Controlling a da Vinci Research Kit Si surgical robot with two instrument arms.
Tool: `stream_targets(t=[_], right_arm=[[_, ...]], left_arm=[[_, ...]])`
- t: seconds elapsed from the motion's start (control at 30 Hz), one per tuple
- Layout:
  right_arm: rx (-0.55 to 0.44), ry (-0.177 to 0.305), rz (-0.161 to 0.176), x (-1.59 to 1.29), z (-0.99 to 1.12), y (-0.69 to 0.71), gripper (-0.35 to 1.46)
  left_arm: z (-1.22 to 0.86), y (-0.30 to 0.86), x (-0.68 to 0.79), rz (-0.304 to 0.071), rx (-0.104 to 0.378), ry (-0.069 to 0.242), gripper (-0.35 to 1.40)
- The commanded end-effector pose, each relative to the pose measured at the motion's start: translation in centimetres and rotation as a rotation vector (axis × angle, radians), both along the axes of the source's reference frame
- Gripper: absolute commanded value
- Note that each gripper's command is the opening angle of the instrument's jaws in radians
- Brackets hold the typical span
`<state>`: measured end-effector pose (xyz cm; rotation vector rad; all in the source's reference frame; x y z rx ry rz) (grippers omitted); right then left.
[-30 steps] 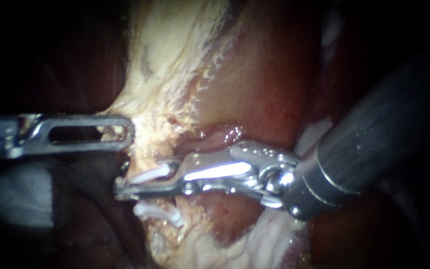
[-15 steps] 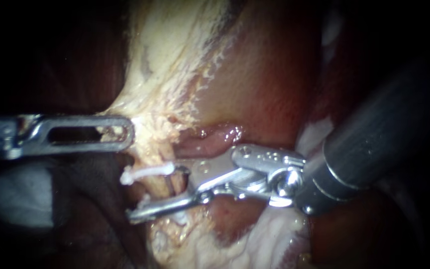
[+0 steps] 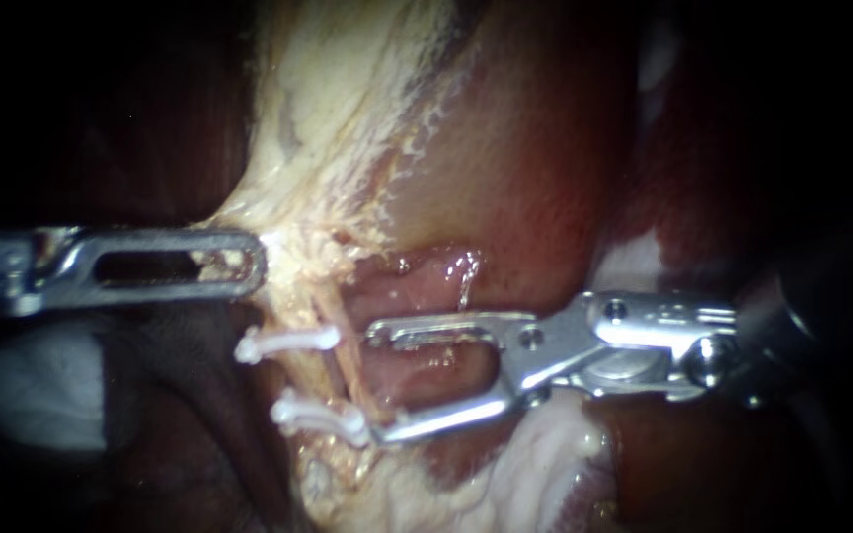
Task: Going back third clip left tube
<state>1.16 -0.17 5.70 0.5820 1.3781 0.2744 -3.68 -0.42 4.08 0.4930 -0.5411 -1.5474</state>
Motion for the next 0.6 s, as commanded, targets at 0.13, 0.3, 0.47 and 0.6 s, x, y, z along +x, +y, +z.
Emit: stream_targets(t=[0.13, 0.3, 0.47, 0.6], right_arm=[[-0.06, 0.005, 0.011, -0.34, -0.12, 0.13, 0.6], [-0.074, 0.023, 0.037, -0.74, -0.3, 0.27, 0.6], [-0.089, 0.014, 0.04, -0.97, -0.46, 0.34, 0.6], [-0.096, 0.013, 0.045, -1.02, -0.57, 0.36, 0.6]], left_arm=[[0.0, 0.0, 0.0, 0.001, 0.0, -0.001, -0.35], [0.02, 0.01, 0.0, 0.001, 0.0, -0.001, -0.35], [0.03, 0.02, 0.0, 0.001, 0.0, -0.001, -0.35], [0.08, 0.01, -0.02, 0.001, -0.002, 0.0, -0.35]])
